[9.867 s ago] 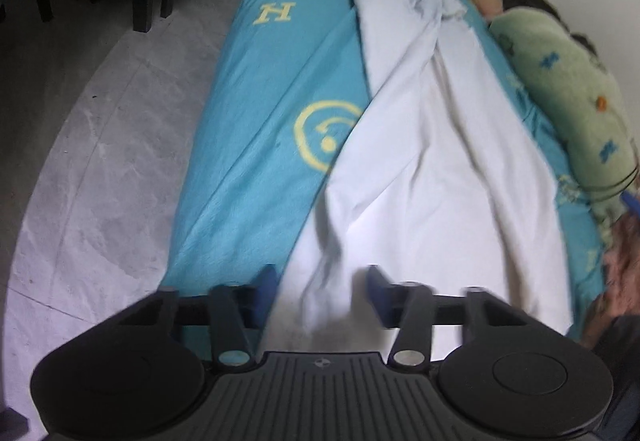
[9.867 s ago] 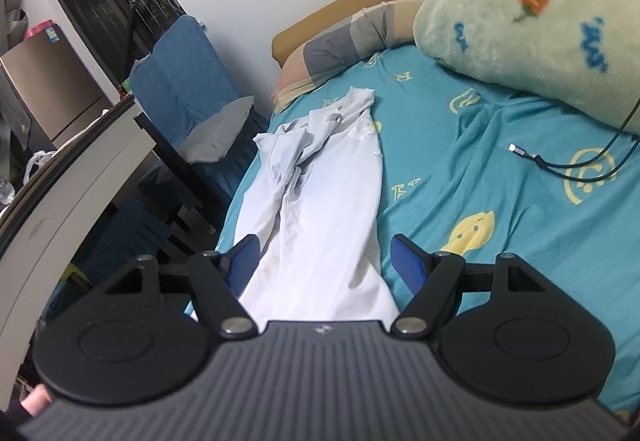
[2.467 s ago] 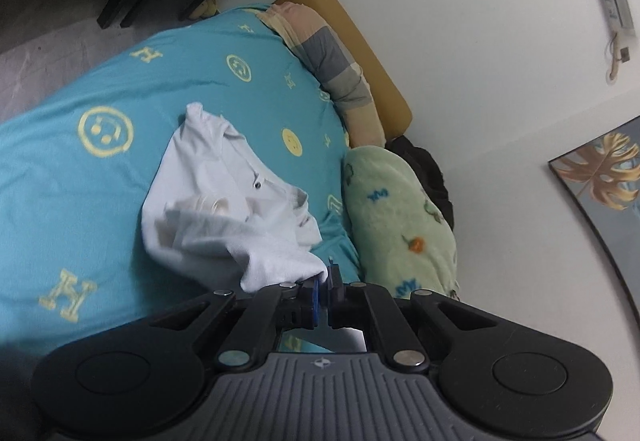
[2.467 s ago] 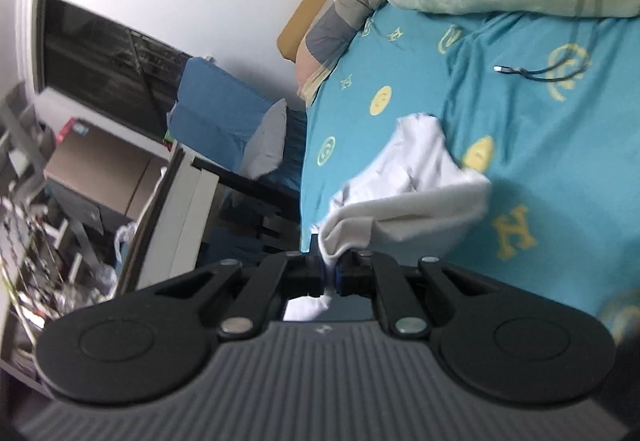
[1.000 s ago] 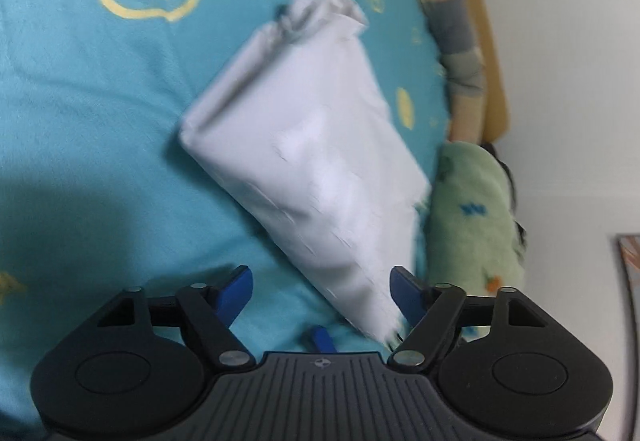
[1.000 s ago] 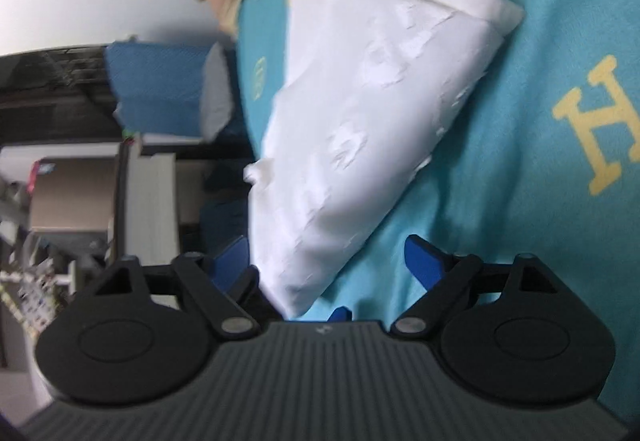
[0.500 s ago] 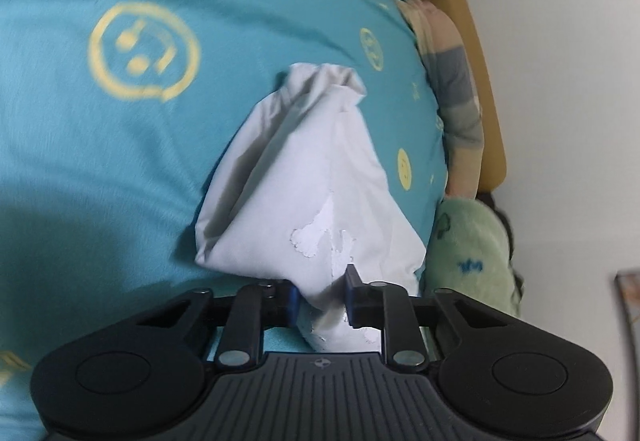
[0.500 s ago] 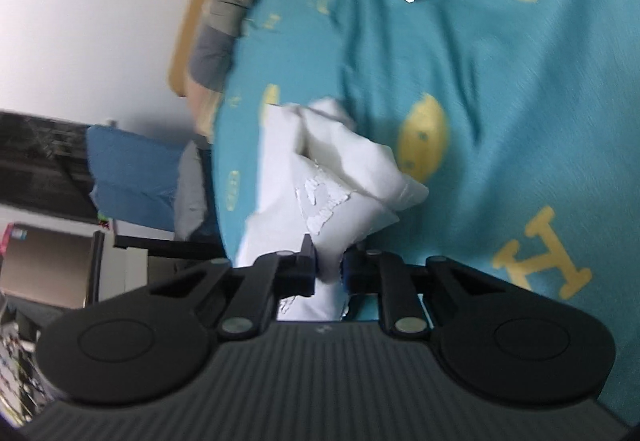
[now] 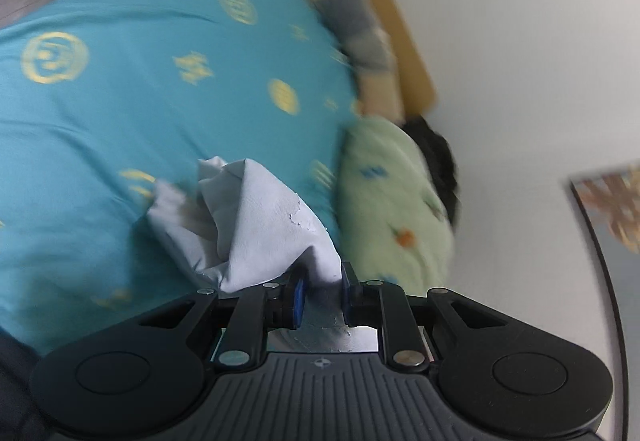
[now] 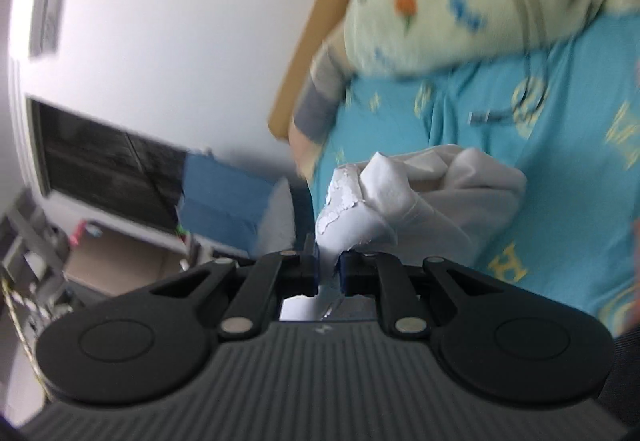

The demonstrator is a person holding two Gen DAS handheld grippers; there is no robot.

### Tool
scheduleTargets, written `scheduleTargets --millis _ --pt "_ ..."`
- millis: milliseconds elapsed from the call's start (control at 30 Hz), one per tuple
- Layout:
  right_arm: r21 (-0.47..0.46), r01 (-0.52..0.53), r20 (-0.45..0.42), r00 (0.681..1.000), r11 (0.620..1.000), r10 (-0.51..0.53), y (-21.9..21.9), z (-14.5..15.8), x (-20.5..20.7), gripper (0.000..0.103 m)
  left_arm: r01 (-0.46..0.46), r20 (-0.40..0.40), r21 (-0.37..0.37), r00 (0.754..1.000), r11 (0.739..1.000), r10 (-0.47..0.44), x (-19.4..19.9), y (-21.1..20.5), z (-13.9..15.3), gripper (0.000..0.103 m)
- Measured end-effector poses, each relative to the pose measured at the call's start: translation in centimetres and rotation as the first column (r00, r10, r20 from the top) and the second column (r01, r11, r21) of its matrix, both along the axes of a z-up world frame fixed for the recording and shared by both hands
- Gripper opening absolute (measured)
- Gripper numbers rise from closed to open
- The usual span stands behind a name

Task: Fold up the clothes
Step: 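Carry the shirt bundle with both grippers onto the pink cushion, then open both grippers to release the shirt on the pink cushion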

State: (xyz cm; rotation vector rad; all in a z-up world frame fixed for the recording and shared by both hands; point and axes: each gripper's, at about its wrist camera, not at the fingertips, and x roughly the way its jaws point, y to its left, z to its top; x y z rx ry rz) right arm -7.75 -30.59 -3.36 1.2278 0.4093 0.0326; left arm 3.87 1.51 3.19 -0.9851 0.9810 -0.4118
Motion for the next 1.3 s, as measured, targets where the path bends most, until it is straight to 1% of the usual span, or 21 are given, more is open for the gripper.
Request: scheduleTargets --millis 67,167,233,333,433,500,533,600,633,667,767,800,900,967,1033,1100,1133,1167,1200,1233,1300 --pt "-0.007 0.050 0.010 0.999 0.999 -0.050 -3.1 1.6 -2.4 0.013 0.062 0.024 -0.024 0.998 0.998 -0.061 0.2 -5.1 1.8 0.019" --pt "-0.047 0.128 0.012 0.992 0.991 -0.127 -8.5 4.4 -5.0 0.013 0.155 0.063 -0.057 0.986 0.986 -0.152 0.4 -12.8 4.5 0.019" --pt "-0.086 0.181 0.021 0.983 0.980 -0.180 -12.7 6.8 -6.1 0.013 0.217 0.091 -0.077 0.973 0.973 -0.210 0.5 -17.9 6.3 0.019" --pt "-0.170 0.260 0.062 0.966 0.951 -0.253 -18.9 11.5 -7.2 0.013 0.309 0.134 -0.104 0.946 0.945 -0.295 0.8 -25.6 9.0 0.019" --pt "-0.261 0.356 0.147 0.933 0.897 -0.327 -24.6 16.9 -9.2 0.013 0.396 0.191 -0.121 0.909 0.910 -0.370 0.7 -33.2 11.4 0.019" --pt "-0.305 0.430 0.210 0.901 0.850 -0.381 -27.5 20.0 -11.0 0.013 0.447 0.250 -0.118 0.878 0.887 -0.409 0.1 -38.0 12.3 0.019" --pt "-0.333 0.464 0.241 0.884 0.821 -0.402 -28.6 21.2 -12.0 0.013 0.472 0.280 -0.115 0.860 0.874 -0.427 -0.2 -40.4 12.7 0.019" --pt "-0.390 0.511 0.285 0.858 0.766 -0.427 -30.1 22.3 -13.7 0.013 0.520 0.337 -0.108 0.821 0.847 -0.461 -0.8 -45.2 13.6 0.019" --pt "-0.401 0.526 0.284 0.850 0.750 -0.444 -30.7 21.8 -14.5 0.013 0.536 0.356 -0.093 0.805 0.839 -0.475 -1.3 -46.9 13.0 0.019" --pt "-0.413 0.540 0.282 0.841 0.733 -0.461 -31.3 21.3 -15.3 0.013 0.553 0.359 -0.060 0.788 0.831 -0.499 -2.0 -47.6 11.6 0.019" --pt "-0.475 0.533 0.178 0.838 0.700 -0.517 -32.2 16.9 -16.9 0.013 0.603 0.350 0.053 0.735 0.796 -0.580 -4.1 -49.1 6.8 0.019" --pt "-0.485 0.523 0.131 0.836 0.701 -0.533 -32.2 15.0 -17.6 0.013 0.618 0.345 0.090 0.717 0.781 -0.606 -4.8 -49.6 5.2 0.019" --pt "-0.441 0.483 -0.027 0.835 0.756 -0.549 -31.7 9.0 -19.5 0.013 0.634 0.332 0.169 0.684 0.755 -0.649 -6.5 -48.9 3.0 0.019" --pt "-0.410 0.485 -0.058 0.831 0.772 -0.553 -31.2 6.7 -20.6 0.013 0.642 0.321 0.220 0.664 0.735 -0.675 -7.6 -48.3 1.6 0.020" --pt "-0.379 0.488 -0.087 0.827 0.786 -0.555 -30.7 4.5 -21.7 0.013 0.647 0.309 0.270 0.643 0.713 -0.701 -8.7 -47.7 0.2 0.024" --pt "-0.379 0.477 -0.121 0.824 0.793 -0.554 -30.2 4.1 -21.6 0.014 0.637 0.300 0.321 0.633 0.700 -0.714 -9.4 -47.1 0.6 0.028" --pt "-0.384 0.467 -0.145 0.822 0.797 -0.551 -30.0 4.2 -21.4 0.015 0.627 0.307 0.336 0.632 0.702 -0.712 -9.7 -46.6 1.0 0.028" --pt "-0.407 0.453 -0.158 0.820 0.793 -0.550 -29.5 4.7 -21.2 0.015 0.617 0.316 0.343 0.634 0.708 -0.706 -9.8 -46.2 1.5 0.035" --pt "-0.431 0.439 -0.170 0.818 0.788 -0.549 -29.0 5.3 -21.1 0.015 0.610 0.321 0.348 0.636 0.712 -0.702 -9.5 -46.0 1.9 0.048" --pt "-0.454 0.425 -0.183 0.816 0.783 -0.549 -28.4 5.9 -20.9 0.015 0.602 0.328 0.356 0.636 0.715 -0.699 -9.5 -45.8 2.3 0.053" --pt "-0.495 0.405 -0.176 0.820 0.769 -0.545 -27.3 7.3 -21.8 0.015 0.578 0.350 0.391 0.626 0.716 -0.697 -10.6 -44.5 4.6 0.060"
